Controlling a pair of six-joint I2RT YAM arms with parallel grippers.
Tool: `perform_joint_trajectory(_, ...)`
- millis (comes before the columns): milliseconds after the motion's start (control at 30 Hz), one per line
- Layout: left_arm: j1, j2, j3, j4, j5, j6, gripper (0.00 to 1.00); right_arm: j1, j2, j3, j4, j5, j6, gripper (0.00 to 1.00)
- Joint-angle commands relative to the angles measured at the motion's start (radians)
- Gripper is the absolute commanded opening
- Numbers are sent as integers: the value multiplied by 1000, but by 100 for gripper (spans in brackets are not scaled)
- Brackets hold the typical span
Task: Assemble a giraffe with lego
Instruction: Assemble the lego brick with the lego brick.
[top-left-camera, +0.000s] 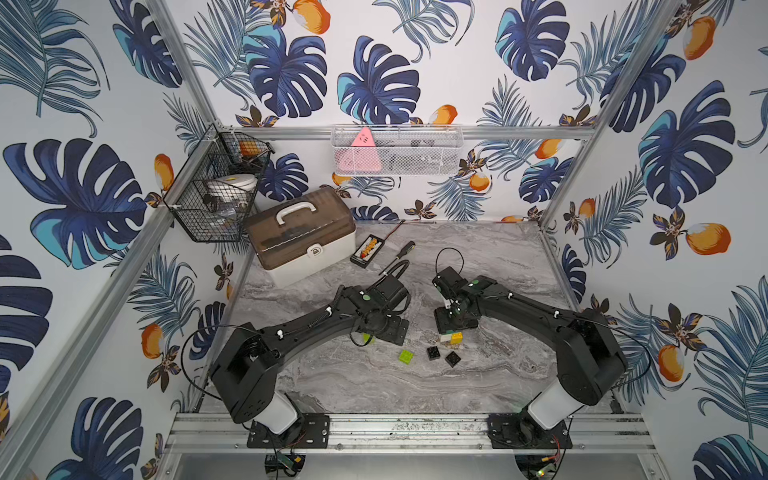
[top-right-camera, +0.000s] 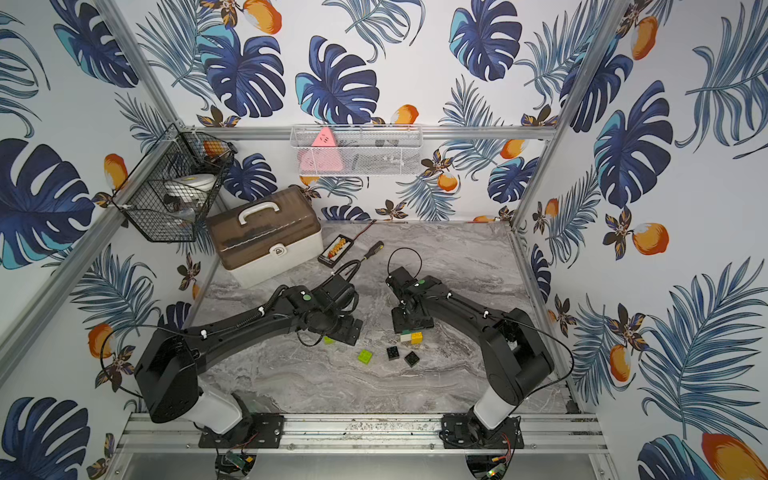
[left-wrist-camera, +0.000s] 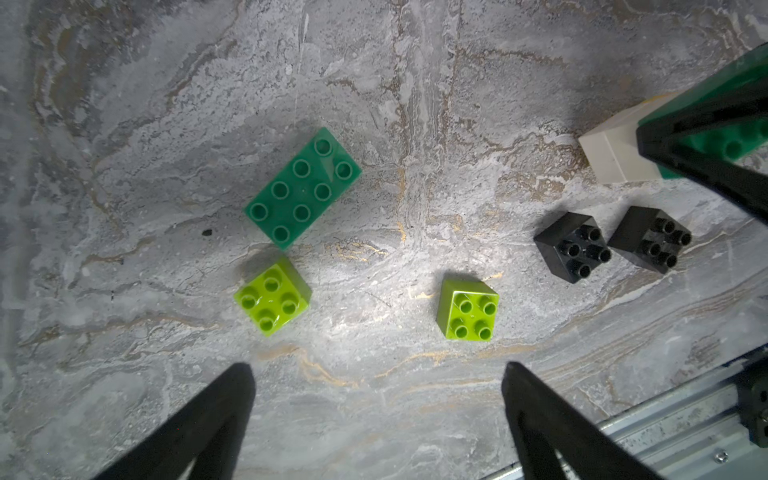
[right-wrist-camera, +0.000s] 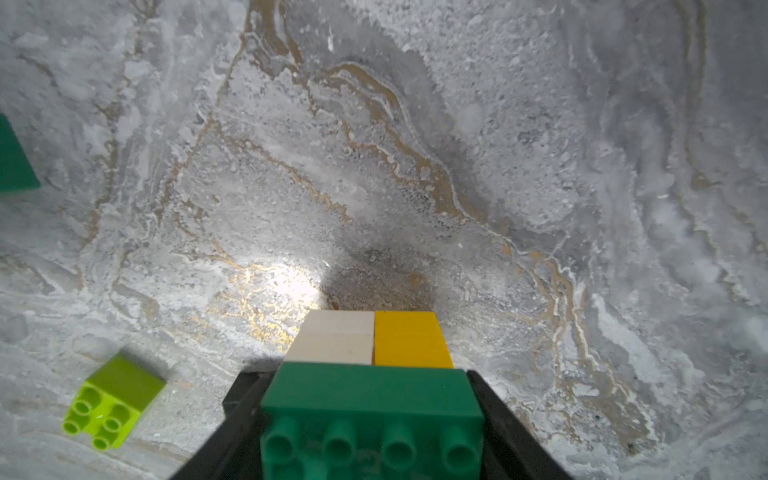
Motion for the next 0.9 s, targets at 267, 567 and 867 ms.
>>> perform_joint_trajectory(267, 1, 9, 18, -14, -13, 6, 98, -3, -28, 24, 9, -51, 100, 40)
perform_joint_trajectory(567, 0, 11, 9, -11, -10, 13, 98, 1, -23, -39, 34, -49, 102, 40)
perform_joint_trajectory(867, 0, 18, 13, -9, -10, 10, 98, 11, 5, -41, 43, -54, 115, 40)
